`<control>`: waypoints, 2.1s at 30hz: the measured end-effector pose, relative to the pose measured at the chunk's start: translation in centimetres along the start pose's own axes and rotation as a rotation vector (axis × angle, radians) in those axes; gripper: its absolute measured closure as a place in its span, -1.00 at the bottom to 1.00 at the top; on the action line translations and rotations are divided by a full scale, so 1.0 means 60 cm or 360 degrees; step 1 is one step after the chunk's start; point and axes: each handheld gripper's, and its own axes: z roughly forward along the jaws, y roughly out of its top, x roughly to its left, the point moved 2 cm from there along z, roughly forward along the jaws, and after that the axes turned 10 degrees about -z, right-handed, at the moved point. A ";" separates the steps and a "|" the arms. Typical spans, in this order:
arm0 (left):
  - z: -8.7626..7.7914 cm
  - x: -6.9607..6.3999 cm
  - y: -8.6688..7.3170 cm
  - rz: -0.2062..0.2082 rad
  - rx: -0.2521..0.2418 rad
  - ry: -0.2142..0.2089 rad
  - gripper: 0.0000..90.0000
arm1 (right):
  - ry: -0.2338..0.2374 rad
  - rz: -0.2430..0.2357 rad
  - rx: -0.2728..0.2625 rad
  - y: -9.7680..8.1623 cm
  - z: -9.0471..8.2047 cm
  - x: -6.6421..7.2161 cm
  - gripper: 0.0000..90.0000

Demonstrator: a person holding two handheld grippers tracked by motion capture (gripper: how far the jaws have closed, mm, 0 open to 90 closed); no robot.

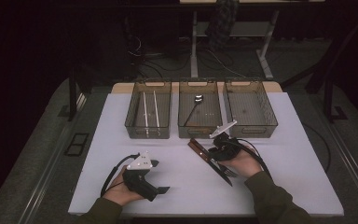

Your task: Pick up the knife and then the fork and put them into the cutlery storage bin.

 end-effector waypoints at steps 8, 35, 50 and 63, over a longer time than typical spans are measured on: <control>0.000 0.000 0.000 0.0000 0.0002 0.0000 -1.00 | -0.0002 -0.0021 0.0017 0.000 0.004 0.000 0.64; 0.001 0.000 0.000 -0.0004 0.0002 -0.0003 -1.00 | -0.0013 -0.0140 0.0174 -0.018 -0.020 -0.004 0.69; 0.002 0.001 -0.001 -0.0010 0.0005 -0.0013 -1.00 | 0.0058 -0.0226 0.0566 0.029 -0.002 -0.013 0.60; 0.002 0.000 0.000 -0.0004 0.0004 -0.0015 -1.00 | 0.0067 -0.0296 0.0782 0.052 0.010 -0.010 0.70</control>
